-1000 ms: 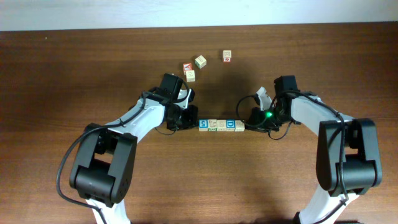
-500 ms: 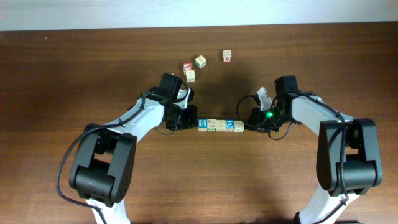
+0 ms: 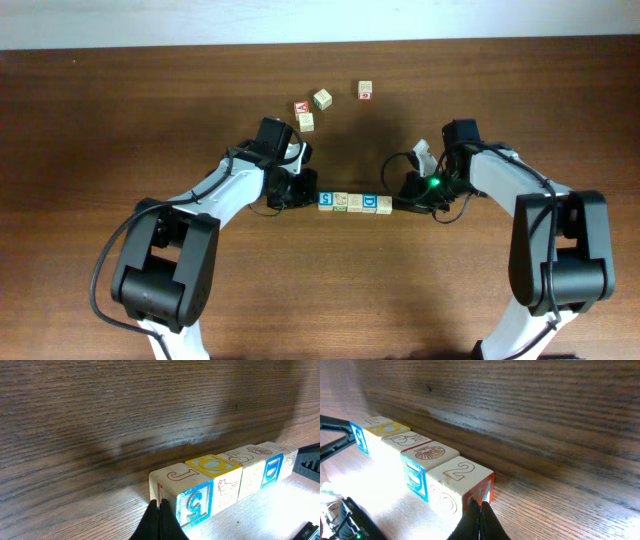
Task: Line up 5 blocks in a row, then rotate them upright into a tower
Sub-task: 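Push the right gripper inward against the row's right end block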
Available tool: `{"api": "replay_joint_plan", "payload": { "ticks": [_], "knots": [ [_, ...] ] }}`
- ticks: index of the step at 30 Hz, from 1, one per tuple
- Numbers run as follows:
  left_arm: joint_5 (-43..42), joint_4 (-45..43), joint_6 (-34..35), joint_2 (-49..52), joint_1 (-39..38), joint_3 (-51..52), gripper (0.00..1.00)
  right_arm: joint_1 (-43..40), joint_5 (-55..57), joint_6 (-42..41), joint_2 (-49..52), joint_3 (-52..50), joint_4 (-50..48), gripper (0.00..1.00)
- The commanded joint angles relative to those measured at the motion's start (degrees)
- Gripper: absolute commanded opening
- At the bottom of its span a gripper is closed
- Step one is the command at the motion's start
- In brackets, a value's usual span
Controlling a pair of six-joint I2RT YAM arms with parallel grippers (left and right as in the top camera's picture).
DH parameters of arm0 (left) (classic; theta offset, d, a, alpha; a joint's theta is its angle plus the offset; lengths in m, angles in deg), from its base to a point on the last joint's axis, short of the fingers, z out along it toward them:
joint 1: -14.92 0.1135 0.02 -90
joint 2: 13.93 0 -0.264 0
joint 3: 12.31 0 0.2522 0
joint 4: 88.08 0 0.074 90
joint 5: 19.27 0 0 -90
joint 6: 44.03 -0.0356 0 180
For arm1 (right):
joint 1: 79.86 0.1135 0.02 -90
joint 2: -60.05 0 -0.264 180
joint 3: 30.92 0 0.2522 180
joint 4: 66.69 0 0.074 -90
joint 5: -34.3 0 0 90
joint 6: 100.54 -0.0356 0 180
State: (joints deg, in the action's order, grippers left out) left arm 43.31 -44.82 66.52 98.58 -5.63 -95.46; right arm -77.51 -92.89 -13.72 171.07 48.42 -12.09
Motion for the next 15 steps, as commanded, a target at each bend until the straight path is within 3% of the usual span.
{"api": "replay_joint_plan", "payload": {
  "ticks": [1, 15],
  "knots": [
    [-0.6, -0.1, -0.9, 0.3, 0.2, -0.8, 0.0, -0.1, -2.1, -0.1, -0.2, 2.7, 1.4, 0.04],
    [-0.7, -0.1, -0.9, 0.3, 0.2, -0.8, 0.0, 1.9, 2.6, -0.3, -0.7, 4.3, 3.3, 0.04]
  ]
}}
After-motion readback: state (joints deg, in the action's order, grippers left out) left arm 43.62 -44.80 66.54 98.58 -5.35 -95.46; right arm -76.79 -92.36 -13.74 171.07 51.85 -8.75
